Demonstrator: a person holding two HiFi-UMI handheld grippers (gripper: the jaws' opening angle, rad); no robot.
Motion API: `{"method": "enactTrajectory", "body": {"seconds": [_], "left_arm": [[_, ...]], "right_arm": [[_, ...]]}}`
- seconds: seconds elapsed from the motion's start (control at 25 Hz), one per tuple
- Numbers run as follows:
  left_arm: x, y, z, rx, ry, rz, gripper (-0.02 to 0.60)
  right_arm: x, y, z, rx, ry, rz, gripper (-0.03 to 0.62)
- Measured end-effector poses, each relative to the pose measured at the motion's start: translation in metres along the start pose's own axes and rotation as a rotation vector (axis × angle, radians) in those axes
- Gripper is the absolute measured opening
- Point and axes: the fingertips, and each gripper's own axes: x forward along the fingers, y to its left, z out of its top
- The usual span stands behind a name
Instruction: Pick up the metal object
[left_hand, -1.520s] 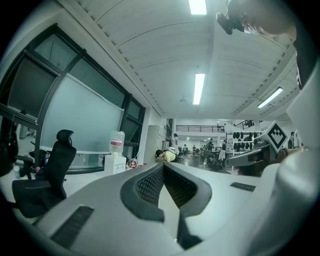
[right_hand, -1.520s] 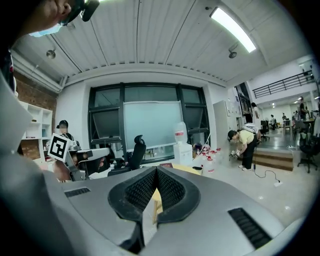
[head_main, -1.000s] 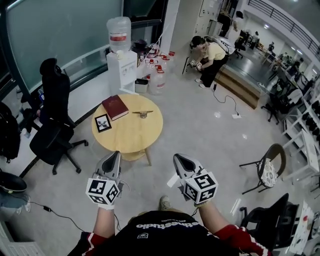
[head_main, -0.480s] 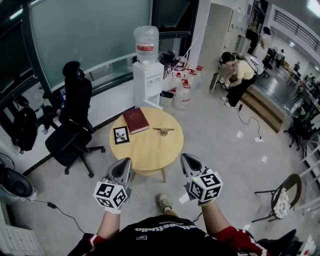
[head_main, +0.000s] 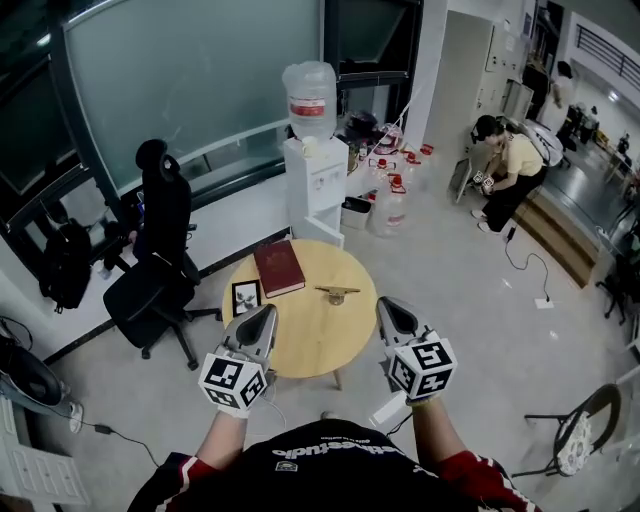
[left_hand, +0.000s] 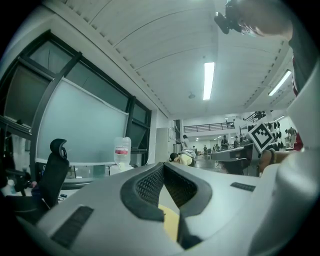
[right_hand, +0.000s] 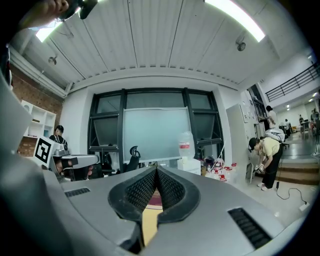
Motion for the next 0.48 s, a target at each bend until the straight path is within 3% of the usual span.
{"method": "enactTrajectory", "body": {"seconds": [0.4,0.48], "left_arm": [[0.058,0.002,-0.008,-0.008,0.015,-0.001,0.017],[0.063,0.002,-0.01,-0.007,0.021,0.002,0.017]], "right_arm": [[0.03,-0.035,-0.006,-0.008,0.015,0.042,0.032],[0.034,-0.036,-0.009,0.006,0.026,0.064,0.063]]}}
